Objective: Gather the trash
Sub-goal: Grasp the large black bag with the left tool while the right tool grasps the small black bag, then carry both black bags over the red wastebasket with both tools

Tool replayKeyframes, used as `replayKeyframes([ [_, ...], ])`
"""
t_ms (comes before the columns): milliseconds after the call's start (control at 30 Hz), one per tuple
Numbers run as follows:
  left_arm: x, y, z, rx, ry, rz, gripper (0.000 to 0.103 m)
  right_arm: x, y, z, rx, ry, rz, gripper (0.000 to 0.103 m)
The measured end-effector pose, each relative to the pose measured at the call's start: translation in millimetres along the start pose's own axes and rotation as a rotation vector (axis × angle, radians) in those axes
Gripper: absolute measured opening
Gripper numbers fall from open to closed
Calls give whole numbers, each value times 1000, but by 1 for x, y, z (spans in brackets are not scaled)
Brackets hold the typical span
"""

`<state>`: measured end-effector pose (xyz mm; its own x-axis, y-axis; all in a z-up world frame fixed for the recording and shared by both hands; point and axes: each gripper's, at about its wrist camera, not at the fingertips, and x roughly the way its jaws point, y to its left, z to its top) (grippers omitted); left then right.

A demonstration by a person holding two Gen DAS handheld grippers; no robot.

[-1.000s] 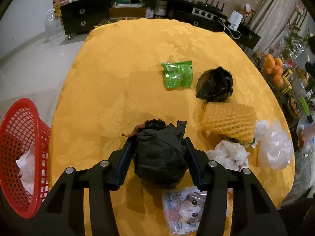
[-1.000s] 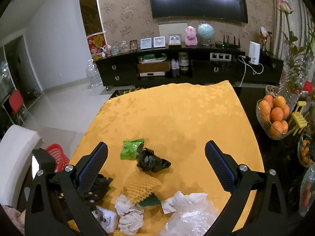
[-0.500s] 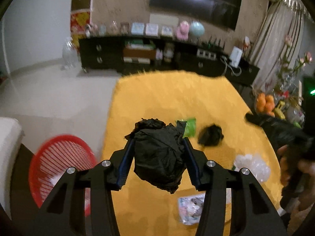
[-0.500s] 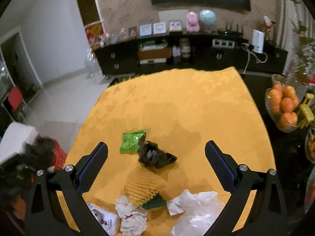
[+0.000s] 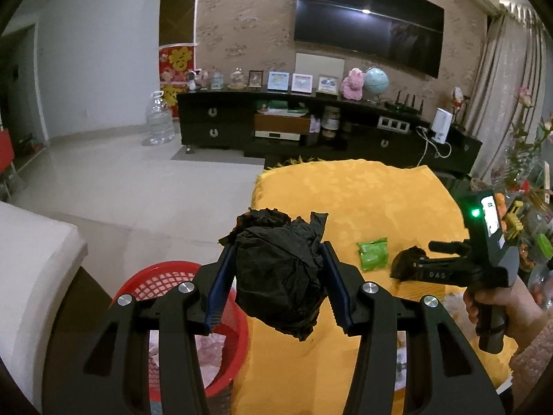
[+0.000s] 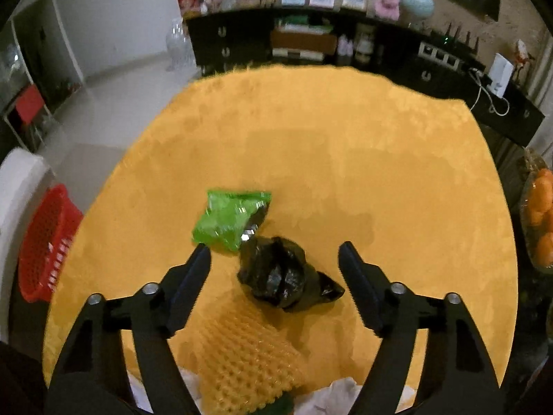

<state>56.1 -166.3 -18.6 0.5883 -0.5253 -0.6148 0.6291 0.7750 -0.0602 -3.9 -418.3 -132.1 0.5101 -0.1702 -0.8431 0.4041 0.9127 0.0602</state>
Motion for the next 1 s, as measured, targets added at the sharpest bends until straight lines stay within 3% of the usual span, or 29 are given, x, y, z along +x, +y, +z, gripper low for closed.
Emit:
replayKeyframes([
  [100,0,4,0,-5,4,5,47,13,-2,-4,6,57,-2,55],
  [267,0,8,0,-3,2,9,47,15,-2,-7,-8,69,-17,35],
  [367,0,10,0,1,-2,15,47,14,-2,-7,-15,59,-20,30],
  [533,-2,14,3,-5,-11,26,47,2,-4,-4,-3,16,-31,28],
  [733,-10,19,4,-21,-33,48,47,-44,7,6,-10,-119,-40,28],
  [1000,-21,27,5,-49,-54,86,47,-104,40,15,-37,-282,15,28],
])
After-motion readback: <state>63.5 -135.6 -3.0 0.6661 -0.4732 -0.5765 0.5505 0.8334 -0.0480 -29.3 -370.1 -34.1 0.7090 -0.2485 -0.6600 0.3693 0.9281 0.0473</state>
